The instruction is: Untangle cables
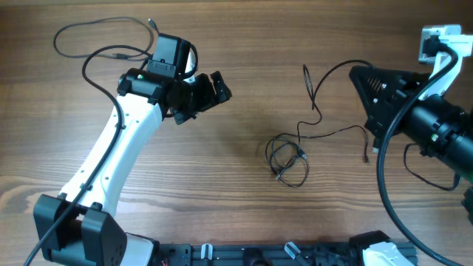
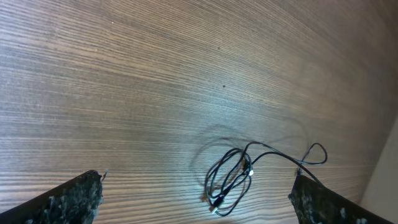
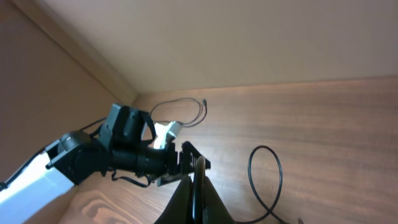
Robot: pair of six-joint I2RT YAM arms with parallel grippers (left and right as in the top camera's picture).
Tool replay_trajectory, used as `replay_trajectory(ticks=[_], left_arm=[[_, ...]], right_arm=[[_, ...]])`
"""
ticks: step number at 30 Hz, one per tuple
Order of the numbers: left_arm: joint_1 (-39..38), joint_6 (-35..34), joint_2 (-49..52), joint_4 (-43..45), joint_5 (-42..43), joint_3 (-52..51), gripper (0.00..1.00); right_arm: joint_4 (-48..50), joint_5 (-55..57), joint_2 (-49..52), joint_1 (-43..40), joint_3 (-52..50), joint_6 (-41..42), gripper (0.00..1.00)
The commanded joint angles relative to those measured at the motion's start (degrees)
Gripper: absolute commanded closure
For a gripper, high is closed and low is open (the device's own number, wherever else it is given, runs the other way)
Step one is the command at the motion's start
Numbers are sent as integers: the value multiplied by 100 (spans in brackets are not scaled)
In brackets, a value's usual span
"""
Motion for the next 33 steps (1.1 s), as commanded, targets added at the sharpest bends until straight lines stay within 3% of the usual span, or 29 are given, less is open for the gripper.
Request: replay_trajectory(ticks=[1,2,3,4,5,7,9,12,15,20,26,31,33], left_arm=[[-28,-417,33,289,1926,-35,0],[-28,-949,33,592,2946,-35,0],[-26,-1456,33,811,3427,-35,0],[-28,-1797,33,1091,3753,-35,10],[-28,-2037,33,1384,4002,-35,13],[-28,-2553,33,1969,4437,-35,12],[-52,-3121,33,2258,4669,-35,11],[-92,-3274,33,2555,4682,-35,11],[-92,-3799,33,2608,4623,-35,19],[-114,-3825,33,2597,4332,-35,37],[-118,-3665,33,2247,3086,-35,40],[-118,-3373,33,2236,3036,-35,38],[-118,-3377,35,2236,2957,-35,49]], right_arm=[[-317,-136,168,4,11,-44,96],[-520,-203,291,4,7,-243,96],[-656,-369,417,4,7,-481,96],[-741,-592,529,4,7,-629,96],[-804,-876,632,4,7,-734,96],[-903,-1543,835,4,7,-955,96],[-949,-1613,1012,4,7,-960,96],[-1091,-1705,1248,4,7,-927,96],[-1117,-2096,1283,4,7,-1161,96],[-1193,-2127,1272,4,7,-1204,96],[-1241,-2253,1272,4,7,-1209,96],[-1241,-2253,1272,4,7,-1209,96],[-1252,-2253,1272,4,7,-1204,96]])
